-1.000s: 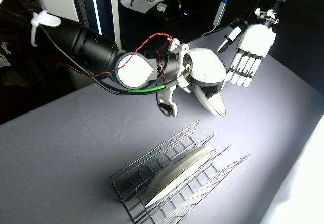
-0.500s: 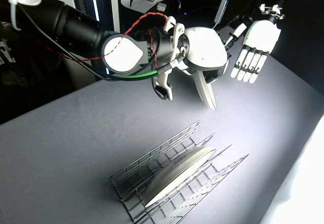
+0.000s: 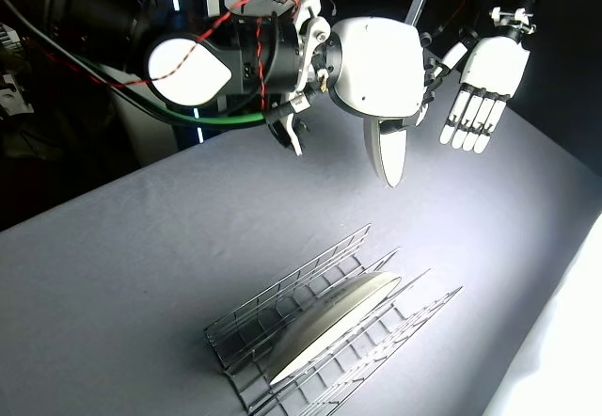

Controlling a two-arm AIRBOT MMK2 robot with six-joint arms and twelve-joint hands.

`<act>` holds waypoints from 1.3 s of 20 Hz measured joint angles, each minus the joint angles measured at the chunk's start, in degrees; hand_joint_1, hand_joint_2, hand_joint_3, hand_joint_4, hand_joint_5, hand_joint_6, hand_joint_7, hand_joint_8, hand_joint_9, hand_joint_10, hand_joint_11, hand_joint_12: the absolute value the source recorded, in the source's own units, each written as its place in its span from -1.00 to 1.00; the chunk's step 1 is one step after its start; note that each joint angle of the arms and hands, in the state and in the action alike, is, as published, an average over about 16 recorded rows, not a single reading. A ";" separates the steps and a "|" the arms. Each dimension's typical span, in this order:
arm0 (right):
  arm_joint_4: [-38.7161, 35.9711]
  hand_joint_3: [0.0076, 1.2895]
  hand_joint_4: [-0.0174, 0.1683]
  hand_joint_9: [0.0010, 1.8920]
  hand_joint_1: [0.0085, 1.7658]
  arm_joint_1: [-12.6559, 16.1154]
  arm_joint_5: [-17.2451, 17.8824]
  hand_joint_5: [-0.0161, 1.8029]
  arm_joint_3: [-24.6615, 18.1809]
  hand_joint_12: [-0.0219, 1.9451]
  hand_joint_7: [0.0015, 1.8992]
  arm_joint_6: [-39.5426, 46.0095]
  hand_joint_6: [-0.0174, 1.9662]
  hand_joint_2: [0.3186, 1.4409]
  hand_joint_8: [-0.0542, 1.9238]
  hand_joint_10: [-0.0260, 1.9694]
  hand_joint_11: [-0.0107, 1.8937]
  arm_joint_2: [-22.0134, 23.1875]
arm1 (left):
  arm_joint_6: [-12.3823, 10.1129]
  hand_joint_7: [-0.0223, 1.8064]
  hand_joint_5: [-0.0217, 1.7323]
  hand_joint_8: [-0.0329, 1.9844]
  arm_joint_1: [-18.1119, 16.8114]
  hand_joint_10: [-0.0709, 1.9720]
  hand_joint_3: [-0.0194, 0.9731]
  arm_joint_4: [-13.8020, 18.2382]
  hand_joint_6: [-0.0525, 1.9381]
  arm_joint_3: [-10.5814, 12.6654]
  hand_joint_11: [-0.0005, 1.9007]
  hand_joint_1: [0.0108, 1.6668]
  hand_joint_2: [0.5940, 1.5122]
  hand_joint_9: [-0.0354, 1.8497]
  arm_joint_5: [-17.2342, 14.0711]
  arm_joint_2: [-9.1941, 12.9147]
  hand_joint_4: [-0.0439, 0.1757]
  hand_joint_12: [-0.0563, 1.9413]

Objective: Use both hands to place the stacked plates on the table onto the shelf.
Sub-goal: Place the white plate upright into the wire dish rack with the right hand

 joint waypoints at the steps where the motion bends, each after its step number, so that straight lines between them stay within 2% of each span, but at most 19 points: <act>1: 1.92 -0.99 -0.90 0.20 0.59 0.42 -0.63 0.23 -0.53 -0.01 0.26 0.01 -0.52 0.08 -0.37 -0.14 0.07 0.57 | -0.01 -0.95 -0.95 -0.97 -0.01 -0.92 -0.94 0.01 -0.93 0.06 -0.98 -0.80 0.38 -0.95 -0.01 -0.04 -0.59 -0.94; 13: 19.50 -0.99 -0.90 0.20 0.59 4.97 -7.02 0.20 -3.76 -0.03 0.24 0.13 -0.46 0.11 -0.35 -0.14 0.06 5.81 | -0.02 -0.96 -0.95 -0.97 -0.28 -0.92 -0.94 0.00 -0.93 0.08 -0.98 -0.79 0.37 -0.94 -0.10 -0.56 -0.59 -0.94; 17: 22.24 -0.99 -0.89 0.22 0.58 5.79 -8.20 0.19 -3.92 0.02 0.22 0.18 -0.44 0.13 -0.31 -0.28 0.05 7.04 | -0.02 -0.96 -0.95 -0.97 -0.36 -0.92 -0.94 0.00 -0.93 0.01 -0.98 -0.81 0.37 -0.94 -0.09 -0.69 -0.58 -0.94; 20: 23.45 -0.99 -0.88 0.19 0.56 6.18 -8.86 0.17 -3.79 0.05 0.21 0.22 -0.38 0.14 -0.28 -0.25 0.04 7.80 | -0.02 -0.96 -0.95 -0.97 -0.43 -0.92 -0.94 0.01 -0.93 -0.08 -0.98 -0.81 0.37 -0.94 -0.08 -0.78 -0.59 -0.94; 26: 24.27 -0.99 -0.82 0.16 0.53 6.54 -9.50 0.13 -2.77 0.12 0.16 0.31 -0.28 0.19 -0.16 -0.32 0.02 8.77 | -0.02 -0.96 -0.95 -0.97 -0.59 -0.92 -0.94 0.00 -0.93 -0.33 -0.98 -0.82 0.37 -0.94 -0.05 -0.94 -0.59 -0.94</act>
